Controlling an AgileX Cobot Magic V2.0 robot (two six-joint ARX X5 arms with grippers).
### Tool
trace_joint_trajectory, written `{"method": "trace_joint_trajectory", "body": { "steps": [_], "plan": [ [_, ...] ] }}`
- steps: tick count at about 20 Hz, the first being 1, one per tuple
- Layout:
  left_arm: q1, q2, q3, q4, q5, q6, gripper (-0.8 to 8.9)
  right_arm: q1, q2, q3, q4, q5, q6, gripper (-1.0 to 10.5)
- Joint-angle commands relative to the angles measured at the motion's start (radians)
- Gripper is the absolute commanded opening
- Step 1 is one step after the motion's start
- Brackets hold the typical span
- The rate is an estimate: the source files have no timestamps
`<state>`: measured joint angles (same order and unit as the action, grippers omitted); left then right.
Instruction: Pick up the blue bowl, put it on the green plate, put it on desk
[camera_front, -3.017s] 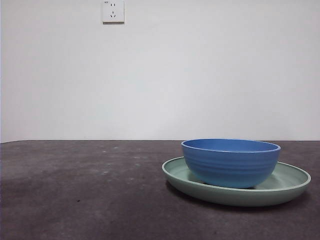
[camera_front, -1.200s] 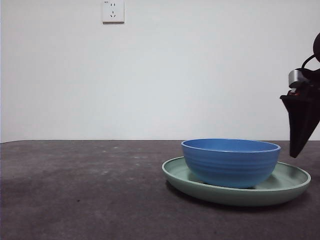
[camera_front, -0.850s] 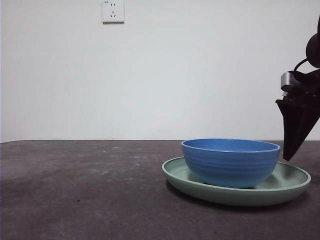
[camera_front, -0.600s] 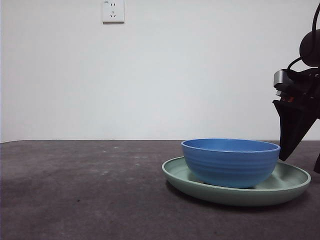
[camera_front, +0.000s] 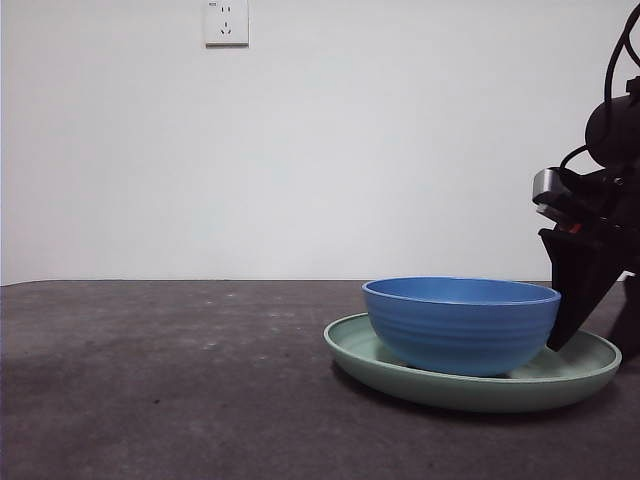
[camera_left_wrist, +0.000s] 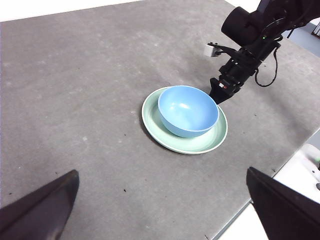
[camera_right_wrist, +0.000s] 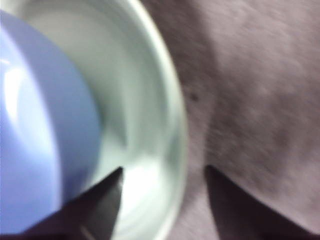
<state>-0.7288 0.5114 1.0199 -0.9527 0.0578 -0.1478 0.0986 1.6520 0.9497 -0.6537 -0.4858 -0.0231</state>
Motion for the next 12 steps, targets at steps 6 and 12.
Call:
{"method": "trace_joint_trajectory", "body": {
  "steps": [6, 12],
  "plan": [
    [-0.006, 0.004, 0.01, 0.009, -0.002, 0.008, 5.59, 0.013, 0.028, 0.013, 0.002, -0.01, -0.004, 0.1],
    [-0.006, 0.004, 0.01, 0.009, -0.003, 0.008, 5.59, 0.018, 0.027, 0.064, -0.037, -0.042, 0.024, 0.1]
  ]
}}
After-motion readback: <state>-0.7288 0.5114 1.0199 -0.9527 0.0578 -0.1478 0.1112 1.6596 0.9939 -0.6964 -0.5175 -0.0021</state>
